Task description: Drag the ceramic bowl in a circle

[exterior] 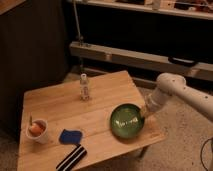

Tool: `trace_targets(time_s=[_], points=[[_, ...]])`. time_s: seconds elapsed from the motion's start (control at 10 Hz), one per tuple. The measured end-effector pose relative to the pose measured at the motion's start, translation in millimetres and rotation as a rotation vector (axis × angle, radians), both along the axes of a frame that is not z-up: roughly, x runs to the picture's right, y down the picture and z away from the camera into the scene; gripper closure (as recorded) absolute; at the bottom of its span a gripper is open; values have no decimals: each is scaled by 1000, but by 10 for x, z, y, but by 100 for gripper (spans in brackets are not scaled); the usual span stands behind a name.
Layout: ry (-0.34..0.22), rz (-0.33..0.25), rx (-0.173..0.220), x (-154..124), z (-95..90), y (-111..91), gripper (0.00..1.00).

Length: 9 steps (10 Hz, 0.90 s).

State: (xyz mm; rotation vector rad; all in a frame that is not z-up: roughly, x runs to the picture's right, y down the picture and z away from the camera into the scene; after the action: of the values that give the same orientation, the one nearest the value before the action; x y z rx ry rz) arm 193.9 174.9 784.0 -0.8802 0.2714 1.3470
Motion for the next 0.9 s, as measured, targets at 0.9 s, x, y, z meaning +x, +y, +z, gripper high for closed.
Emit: trace_targets(time_s=[0.9], points=[[-155,-161,36,-1622,76,-34,88]])
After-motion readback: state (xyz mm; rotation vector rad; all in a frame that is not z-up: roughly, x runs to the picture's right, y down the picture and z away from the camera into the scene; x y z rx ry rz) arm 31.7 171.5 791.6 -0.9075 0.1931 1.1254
